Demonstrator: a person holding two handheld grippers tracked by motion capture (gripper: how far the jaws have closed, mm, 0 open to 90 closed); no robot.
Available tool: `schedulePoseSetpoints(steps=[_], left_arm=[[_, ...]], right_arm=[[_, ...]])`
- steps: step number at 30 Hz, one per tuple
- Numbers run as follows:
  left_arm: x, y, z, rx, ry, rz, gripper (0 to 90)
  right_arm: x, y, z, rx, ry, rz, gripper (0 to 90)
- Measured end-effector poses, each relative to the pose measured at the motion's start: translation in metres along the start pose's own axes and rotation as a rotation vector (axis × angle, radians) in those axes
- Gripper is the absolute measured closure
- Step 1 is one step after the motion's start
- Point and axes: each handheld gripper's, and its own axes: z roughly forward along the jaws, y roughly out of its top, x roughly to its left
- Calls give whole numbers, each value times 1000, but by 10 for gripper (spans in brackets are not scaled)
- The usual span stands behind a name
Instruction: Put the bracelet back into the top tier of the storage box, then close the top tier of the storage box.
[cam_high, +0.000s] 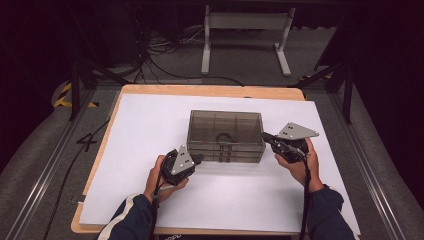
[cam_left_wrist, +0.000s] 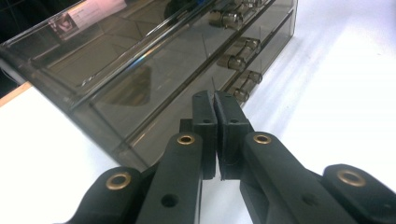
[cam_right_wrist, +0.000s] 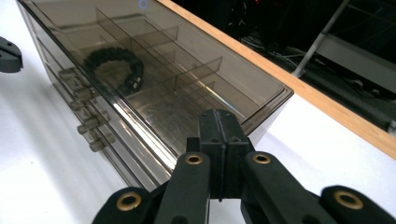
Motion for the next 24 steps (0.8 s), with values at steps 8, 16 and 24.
schedulePoseSetpoints(steps=[8,16,24], left_arm=[[2,-7,-14,15,-6,13,873],[9,-19,-35,24,19,-4,869],[17,-37,-53,60,33,-10,847]], right_arm=[[8,2,-14,-16,16,-35,900],[16,-2,-29,-9,33,-69,899],[23,-14,-41,23,54,-100,878]])
